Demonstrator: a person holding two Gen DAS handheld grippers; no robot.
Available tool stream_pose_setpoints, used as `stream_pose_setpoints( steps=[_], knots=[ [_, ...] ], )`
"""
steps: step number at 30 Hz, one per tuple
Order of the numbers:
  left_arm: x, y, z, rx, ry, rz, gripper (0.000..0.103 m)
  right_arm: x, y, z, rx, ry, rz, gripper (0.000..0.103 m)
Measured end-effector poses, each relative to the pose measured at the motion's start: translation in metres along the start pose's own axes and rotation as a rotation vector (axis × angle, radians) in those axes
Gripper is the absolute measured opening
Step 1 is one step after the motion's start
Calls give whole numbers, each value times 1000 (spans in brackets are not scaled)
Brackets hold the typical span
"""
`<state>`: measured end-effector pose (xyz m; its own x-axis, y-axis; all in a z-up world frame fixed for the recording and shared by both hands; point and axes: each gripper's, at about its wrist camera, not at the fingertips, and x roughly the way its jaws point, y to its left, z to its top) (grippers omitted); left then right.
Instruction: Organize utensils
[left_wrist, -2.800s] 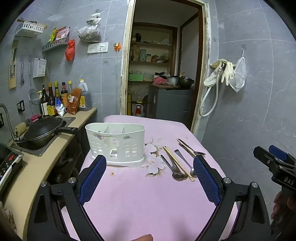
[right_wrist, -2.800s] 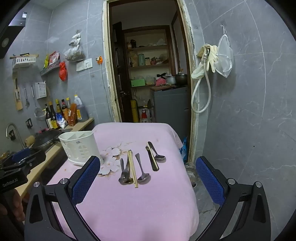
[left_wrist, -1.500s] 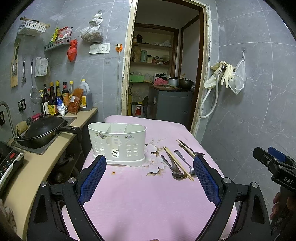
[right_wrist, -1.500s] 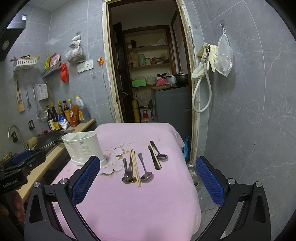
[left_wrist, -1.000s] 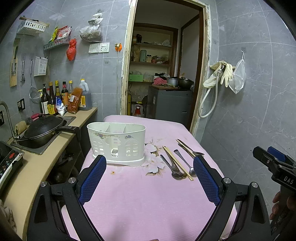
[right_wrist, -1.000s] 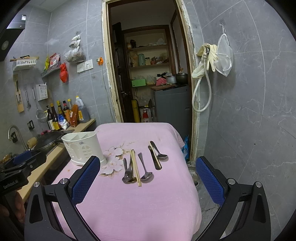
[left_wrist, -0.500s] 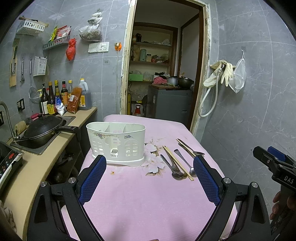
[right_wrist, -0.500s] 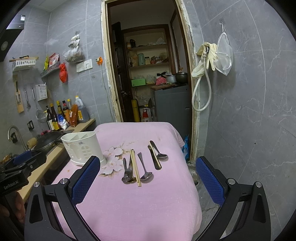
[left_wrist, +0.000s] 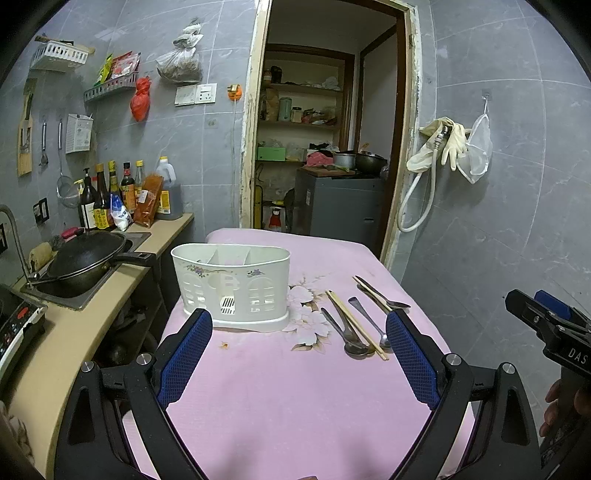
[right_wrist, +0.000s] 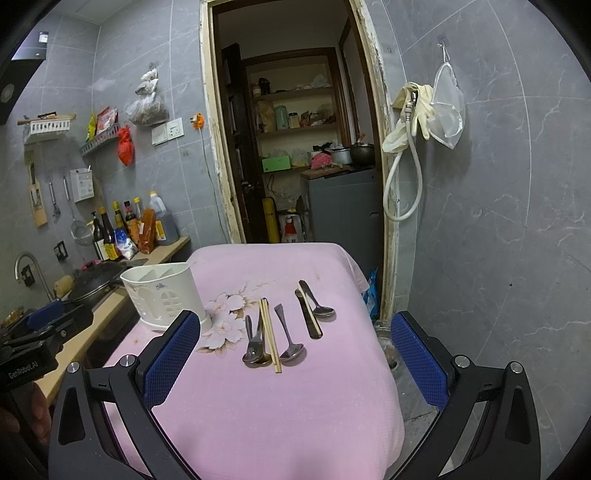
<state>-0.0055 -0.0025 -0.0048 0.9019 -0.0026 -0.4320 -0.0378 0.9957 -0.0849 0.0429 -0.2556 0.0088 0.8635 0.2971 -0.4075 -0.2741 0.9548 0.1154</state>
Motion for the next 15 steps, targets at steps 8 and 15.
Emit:
stream_pose_setpoints(
  steps=[8,15],
  knots=[
    [2,2,2,0,5,-1,92,7,1,-1,3,7,-4,103],
    [6,7,4,0,11,-9,92,8,0,-1,6,10,-6,103]
  ],
)
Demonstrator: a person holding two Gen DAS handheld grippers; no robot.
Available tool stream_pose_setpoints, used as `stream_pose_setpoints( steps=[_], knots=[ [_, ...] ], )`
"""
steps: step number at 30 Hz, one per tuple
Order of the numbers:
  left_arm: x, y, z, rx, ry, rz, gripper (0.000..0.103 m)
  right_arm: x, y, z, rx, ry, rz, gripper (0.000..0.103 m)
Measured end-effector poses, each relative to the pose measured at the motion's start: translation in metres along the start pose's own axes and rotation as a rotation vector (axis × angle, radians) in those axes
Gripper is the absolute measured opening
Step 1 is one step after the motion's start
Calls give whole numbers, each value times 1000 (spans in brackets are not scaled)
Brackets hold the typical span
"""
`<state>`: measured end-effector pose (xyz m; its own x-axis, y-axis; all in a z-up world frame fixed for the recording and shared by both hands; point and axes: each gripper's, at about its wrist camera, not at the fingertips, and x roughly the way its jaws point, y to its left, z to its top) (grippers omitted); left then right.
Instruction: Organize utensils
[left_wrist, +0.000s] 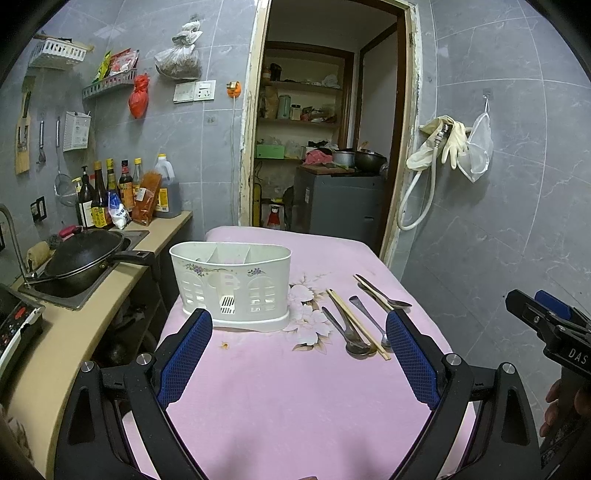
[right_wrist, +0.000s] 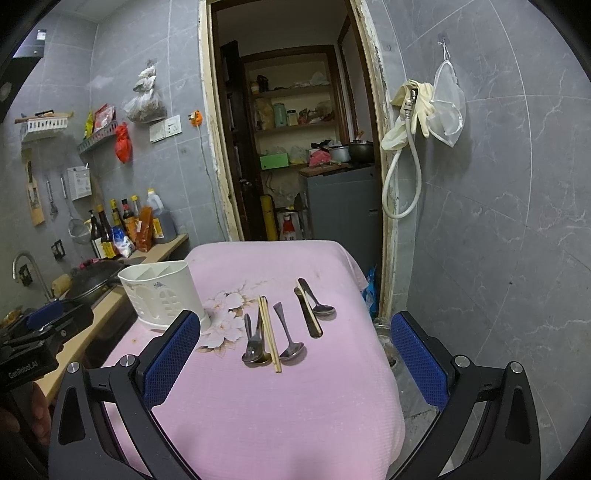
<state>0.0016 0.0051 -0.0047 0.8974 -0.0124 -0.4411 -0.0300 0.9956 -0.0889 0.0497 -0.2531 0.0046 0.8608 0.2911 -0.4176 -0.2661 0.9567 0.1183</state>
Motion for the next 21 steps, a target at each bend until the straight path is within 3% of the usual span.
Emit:
stream_pose_setpoints(
  steps=[8,21],
  knots=[
    [3,4,6,32,-14,-7,92,1,3,3,11,-18,-10,103],
    [25,1,41,45,-127,-55,92,0,15,32,-37,-119,-66,103]
  ],
)
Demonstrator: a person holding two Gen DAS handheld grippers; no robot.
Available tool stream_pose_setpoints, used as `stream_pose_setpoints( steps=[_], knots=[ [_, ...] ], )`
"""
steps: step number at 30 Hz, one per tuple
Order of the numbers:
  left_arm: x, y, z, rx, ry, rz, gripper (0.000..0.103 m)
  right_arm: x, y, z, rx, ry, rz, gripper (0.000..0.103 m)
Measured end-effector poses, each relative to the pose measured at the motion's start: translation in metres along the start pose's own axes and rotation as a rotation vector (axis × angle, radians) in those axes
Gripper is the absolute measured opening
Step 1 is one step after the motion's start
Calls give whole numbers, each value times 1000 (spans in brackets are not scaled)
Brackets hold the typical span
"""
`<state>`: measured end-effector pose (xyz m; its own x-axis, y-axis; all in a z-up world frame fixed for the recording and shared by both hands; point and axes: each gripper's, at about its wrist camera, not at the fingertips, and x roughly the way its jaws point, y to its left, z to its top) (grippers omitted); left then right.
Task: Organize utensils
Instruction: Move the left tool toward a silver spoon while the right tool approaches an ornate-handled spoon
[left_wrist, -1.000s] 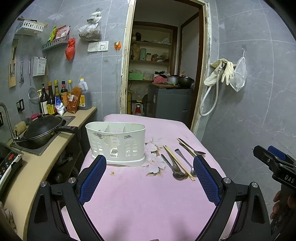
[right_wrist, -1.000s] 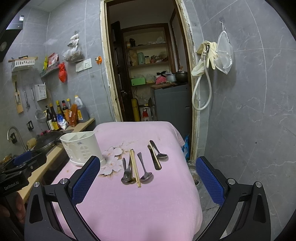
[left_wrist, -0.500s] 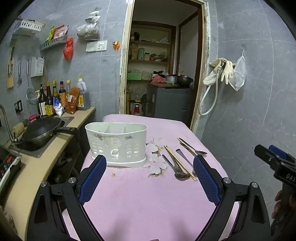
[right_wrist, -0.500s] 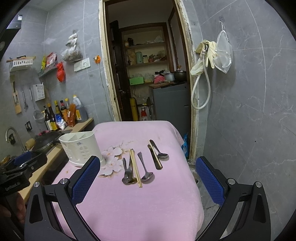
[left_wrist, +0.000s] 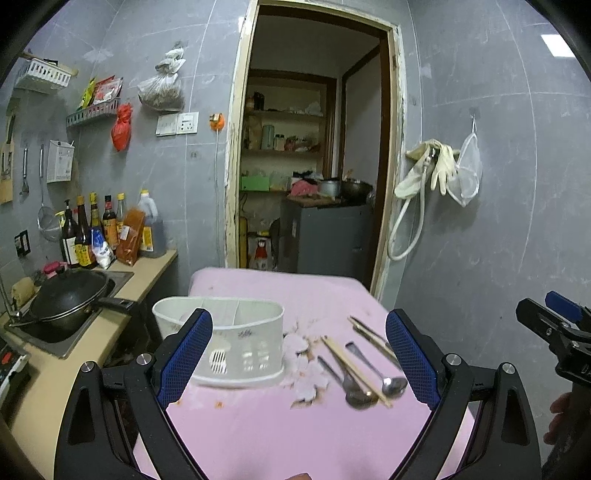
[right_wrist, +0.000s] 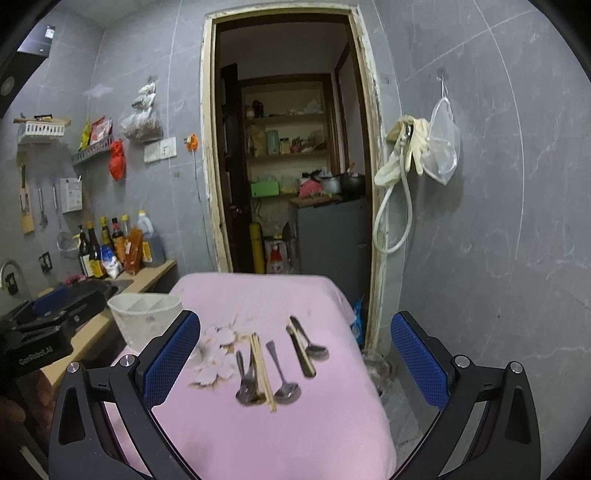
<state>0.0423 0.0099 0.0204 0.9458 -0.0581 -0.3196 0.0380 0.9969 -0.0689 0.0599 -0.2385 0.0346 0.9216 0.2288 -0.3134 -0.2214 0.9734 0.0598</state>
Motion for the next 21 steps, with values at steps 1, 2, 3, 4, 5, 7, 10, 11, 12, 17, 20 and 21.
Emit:
stream_pose_setpoints(
  steps=[1,2,3,4,5,7,10,11,12,17,20,21],
  knots=[
    [1,-1,1,0,0,1,92,3,-2,2,0,1,0,103],
    [7,-3,1,0,7,6,92,8,-4,5,0,9,1,103],
    [13,-5,2,2,20,8,92,12,-6,6,-1,15,4,103],
    [19,-6,2,3,31,8,92,17,-9,8,-4,22,8,103],
    [23,-8,2,2,41,7,92,23,-12,10,-12,26,9,103],
    [37,-12,0,-10,69,1,92,35,-17,13,-30,33,23,103],
    [56,-18,-4,-31,102,7,92,63,-28,15,-63,62,70,103],
    [65,-20,-6,-40,127,19,92,74,-32,16,-68,82,78,103],
    [75,-23,-8,-56,144,22,92,82,-36,16,-70,94,85,103],
    [113,-32,-23,-89,226,55,92,134,-58,16,-104,165,135,103],
    [135,-32,-36,-117,281,75,91,166,-69,11,-108,226,174,102],
    [143,-32,-41,-127,302,88,91,180,-73,8,-107,257,190,101]
  ],
)
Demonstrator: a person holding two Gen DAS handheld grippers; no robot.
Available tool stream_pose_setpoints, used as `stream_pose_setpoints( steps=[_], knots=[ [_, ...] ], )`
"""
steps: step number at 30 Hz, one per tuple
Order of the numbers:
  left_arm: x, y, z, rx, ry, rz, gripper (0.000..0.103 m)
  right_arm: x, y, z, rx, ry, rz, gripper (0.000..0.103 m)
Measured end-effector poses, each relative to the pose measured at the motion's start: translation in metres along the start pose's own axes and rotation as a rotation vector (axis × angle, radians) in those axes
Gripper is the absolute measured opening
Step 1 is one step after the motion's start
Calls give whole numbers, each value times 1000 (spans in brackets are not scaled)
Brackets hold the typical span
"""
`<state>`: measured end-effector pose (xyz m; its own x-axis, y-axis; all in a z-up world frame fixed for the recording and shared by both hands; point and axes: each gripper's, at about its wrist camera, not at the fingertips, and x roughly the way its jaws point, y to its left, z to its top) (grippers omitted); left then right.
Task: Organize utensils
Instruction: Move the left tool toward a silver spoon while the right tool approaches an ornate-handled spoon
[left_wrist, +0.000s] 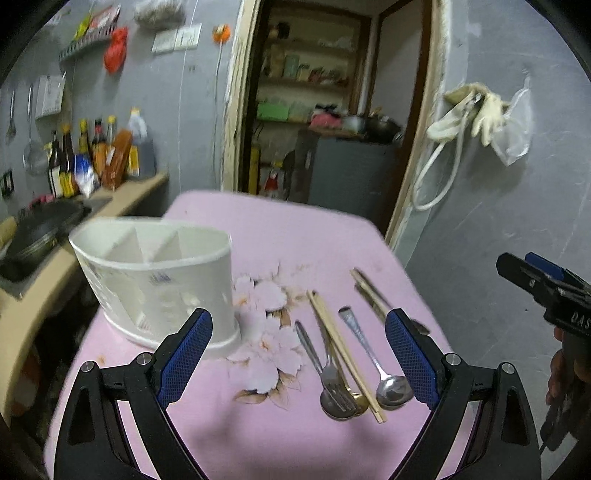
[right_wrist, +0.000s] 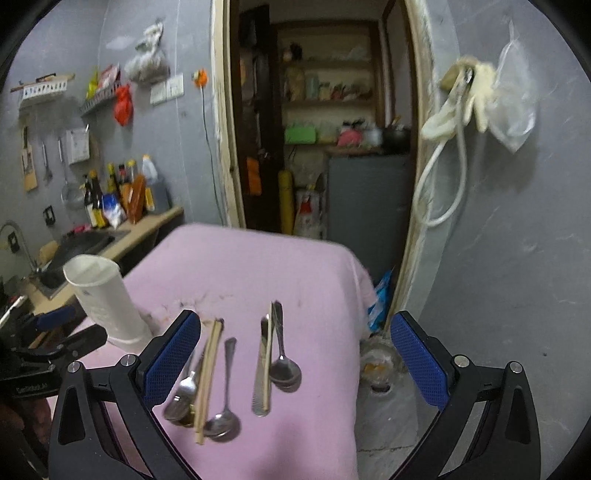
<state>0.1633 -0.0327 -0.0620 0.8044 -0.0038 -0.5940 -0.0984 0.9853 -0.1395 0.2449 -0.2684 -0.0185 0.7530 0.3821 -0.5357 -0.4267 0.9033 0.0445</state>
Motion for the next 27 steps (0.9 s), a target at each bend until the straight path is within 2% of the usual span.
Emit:
stream_pose_setpoints(
  steps=[4,7,12,16,18,20,27],
  knots=[
    [36,2,-9,-47,88,59,91,38,-14,-4,-4,99,38,85],
    [57,4,-16,-70,135,92,86,68,-21,-9,-27,182,49,80],
    [90,10,-25,-111,246,107,58,111,-26,-16,-41,293,91,65],
    [108,11,-29,-127,315,87,47,131,-27,-22,-53,351,129,53],
    [116,9,-30,-128,355,70,38,141,-24,-26,-66,389,148,50],
    [121,7,-30,-115,388,65,35,148,-25,-27,-74,405,162,46],
    [133,-5,-28,9,446,119,35,163,-20,-25,-120,429,158,45]
  ],
)
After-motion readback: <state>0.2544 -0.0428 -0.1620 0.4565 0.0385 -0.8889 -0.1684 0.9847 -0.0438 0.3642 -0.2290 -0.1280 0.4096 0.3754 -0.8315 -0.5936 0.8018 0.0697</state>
